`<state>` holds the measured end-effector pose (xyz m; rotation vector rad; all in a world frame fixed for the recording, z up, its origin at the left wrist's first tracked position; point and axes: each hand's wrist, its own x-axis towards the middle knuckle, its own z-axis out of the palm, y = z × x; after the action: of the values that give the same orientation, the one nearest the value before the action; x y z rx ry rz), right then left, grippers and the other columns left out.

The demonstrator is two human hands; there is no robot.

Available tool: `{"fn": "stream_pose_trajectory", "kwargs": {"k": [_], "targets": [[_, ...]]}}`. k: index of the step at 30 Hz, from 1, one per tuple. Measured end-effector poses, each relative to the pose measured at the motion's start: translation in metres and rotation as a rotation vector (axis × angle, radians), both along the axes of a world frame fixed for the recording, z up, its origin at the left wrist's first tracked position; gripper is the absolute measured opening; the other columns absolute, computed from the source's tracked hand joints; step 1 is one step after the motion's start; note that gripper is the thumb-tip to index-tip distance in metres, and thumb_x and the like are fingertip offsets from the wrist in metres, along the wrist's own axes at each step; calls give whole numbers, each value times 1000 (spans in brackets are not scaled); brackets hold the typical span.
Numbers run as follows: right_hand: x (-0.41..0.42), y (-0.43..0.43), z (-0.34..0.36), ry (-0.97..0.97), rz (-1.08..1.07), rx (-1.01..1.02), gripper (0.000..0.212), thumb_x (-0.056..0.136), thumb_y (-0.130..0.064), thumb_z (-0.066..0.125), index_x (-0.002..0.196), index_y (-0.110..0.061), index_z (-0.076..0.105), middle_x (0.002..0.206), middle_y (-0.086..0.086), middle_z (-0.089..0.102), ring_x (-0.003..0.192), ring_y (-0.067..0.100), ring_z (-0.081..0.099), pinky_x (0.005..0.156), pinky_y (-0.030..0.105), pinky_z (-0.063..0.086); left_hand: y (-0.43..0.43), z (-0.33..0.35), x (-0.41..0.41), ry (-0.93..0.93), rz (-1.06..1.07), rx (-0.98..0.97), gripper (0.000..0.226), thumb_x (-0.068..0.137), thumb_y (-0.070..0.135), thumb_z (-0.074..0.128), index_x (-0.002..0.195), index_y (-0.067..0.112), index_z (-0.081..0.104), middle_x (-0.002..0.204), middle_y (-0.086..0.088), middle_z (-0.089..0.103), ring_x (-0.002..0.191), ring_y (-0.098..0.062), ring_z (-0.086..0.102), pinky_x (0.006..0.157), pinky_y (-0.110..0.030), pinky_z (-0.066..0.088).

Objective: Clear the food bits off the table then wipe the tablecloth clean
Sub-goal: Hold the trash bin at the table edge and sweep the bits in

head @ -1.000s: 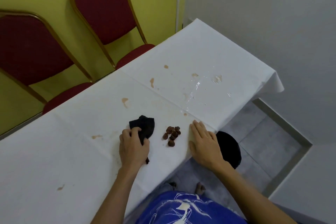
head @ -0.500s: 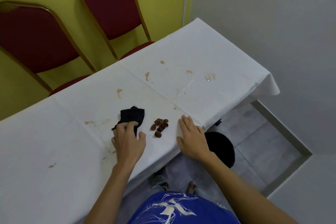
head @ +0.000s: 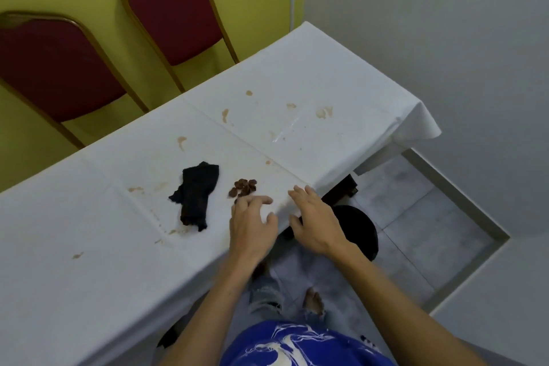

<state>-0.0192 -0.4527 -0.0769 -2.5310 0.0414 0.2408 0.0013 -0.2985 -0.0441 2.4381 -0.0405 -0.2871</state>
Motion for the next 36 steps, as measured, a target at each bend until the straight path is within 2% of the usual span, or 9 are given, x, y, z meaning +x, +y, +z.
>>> {"fn": "stream_pose_trajectory", "kwargs": {"k": [5, 9, 14, 18, 22, 27, 31, 34, 36], "targets": [[-35, -32, -5, 21, -215, 87, 56, 94, -24, 52, 147, -19, 38, 156, 0, 34, 147, 19, 22, 115, 40, 31, -49, -6, -7, 165, -251, -53, 34, 89, 13, 59, 122, 15, 66, 122, -4, 63, 112, -20, 59, 98, -28, 45], [-64, -55, -14, 83, -415, 71, 57, 95, -26, 52, 149, -16, 37, 163, 5, 17, 148, 21, 19, 115, 37, 26, -82, -22, -5, 283, -459, 21, 42, 92, 12, 57, 133, 11, 61, 133, -8, 63, 122, -25, 58, 104, -32, 44], [-99, -78, -37, 164, -614, 75, 56, 94, -27, 52, 147, -14, 38, 162, 7, 18, 145, 26, 27, 115, 42, 32, -109, -63, -10, 372, -568, 35, 43, 89, 14, 57, 132, 13, 61, 132, -7, 64, 124, -24, 58, 106, -37, 46], [-117, -88, -67, 208, -723, 110, 56, 94, -30, 52, 146, -13, 39, 159, 6, 24, 139, 27, 35, 110, 44, 39, -121, -90, -13, 467, -591, 52, 41, 91, 11, 56, 131, 15, 61, 119, -9, 68, 114, -25, 62, 98, -30, 48], [-135, -96, -96, 327, -772, 124, 57, 96, -31, 51, 148, -12, 35, 157, 11, 26, 139, 30, 33, 111, 45, 38, -129, -116, -15, 516, -573, 96, 40, 94, 13, 54, 133, 17, 59, 122, -7, 65, 116, -22, 59, 87, -19, 38], [-143, -114, -136, 411, -791, 172, 56, 99, -29, 49, 149, -11, 32, 157, 17, 23, 139, 35, 30, 113, 45, 32, -143, -150, -12, 552, -516, 129, 36, 96, 17, 52, 131, 20, 60, 120, -7, 66, 114, -25, 60, 87, -23, 41], [-138, -132, -206, 444, -817, 187, 58, 98, -35, 47, 150, -14, 31, 153, 16, 27, 134, 38, 36, 108, 49, 38, -160, -210, -10, 598, -502, 171, 38, 98, 19, 51, 136, 21, 57, 128, -9, 63, 115, -26, 59, 91, -27, 44], [-136, -139, -258, 469, -827, 203, 59, 98, -39, 45, 151, -17, 29, 154, 15, 25, 135, 40, 36, 107, 52, 39, -166, -258, -11, 618, -478, 190, 41, 98, 18, 49, 138, 21, 54, 120, -9, 65, 85, -15, 60, 80, -24, 43], [-134, -145, -300, 480, -827, 197, 59, 99, -40, 43, 151, -20, 27, 156, 16, 21, 135, 41, 34, 108, 53, 39, -169, -302, -13, 641, -430, 198, 40, 100, 17, 47, 139, 22, 52, 111, -6, 65, 64, -2, 47, 65, -20, 43]]}}
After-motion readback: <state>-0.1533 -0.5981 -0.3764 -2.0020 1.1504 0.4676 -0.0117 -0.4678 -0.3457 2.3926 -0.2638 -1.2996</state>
